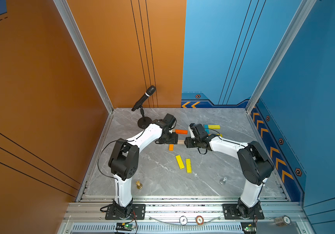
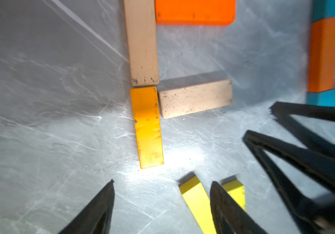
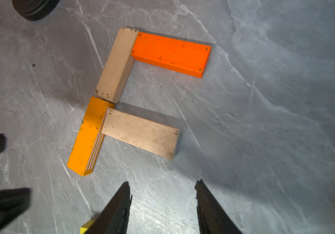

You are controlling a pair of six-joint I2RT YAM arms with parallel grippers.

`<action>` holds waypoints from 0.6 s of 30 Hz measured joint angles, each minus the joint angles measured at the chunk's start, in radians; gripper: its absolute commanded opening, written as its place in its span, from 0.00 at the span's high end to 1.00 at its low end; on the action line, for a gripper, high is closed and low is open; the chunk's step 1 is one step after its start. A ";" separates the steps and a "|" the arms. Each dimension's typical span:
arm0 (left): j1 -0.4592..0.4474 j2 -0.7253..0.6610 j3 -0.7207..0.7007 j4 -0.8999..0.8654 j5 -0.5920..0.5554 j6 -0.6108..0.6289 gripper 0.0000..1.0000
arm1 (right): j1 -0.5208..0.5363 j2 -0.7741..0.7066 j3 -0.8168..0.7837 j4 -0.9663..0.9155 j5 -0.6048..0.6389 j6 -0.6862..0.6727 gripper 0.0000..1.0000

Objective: Assemble the number 6 with building blocks
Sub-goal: Adjust the building block at the center of the board.

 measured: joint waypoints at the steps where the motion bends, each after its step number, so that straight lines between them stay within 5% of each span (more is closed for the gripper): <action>1: 0.016 -0.026 -0.006 0.000 0.010 -0.003 0.21 | 0.008 0.000 0.003 -0.001 0.005 0.000 0.46; 8: 0.107 -0.123 -0.104 -0.006 0.043 -0.021 0.20 | 0.068 0.032 0.056 -0.048 0.045 0.004 0.52; 18: 0.145 -0.196 -0.162 -0.034 0.059 -0.013 0.31 | 0.148 0.128 0.144 -0.118 0.080 0.040 0.64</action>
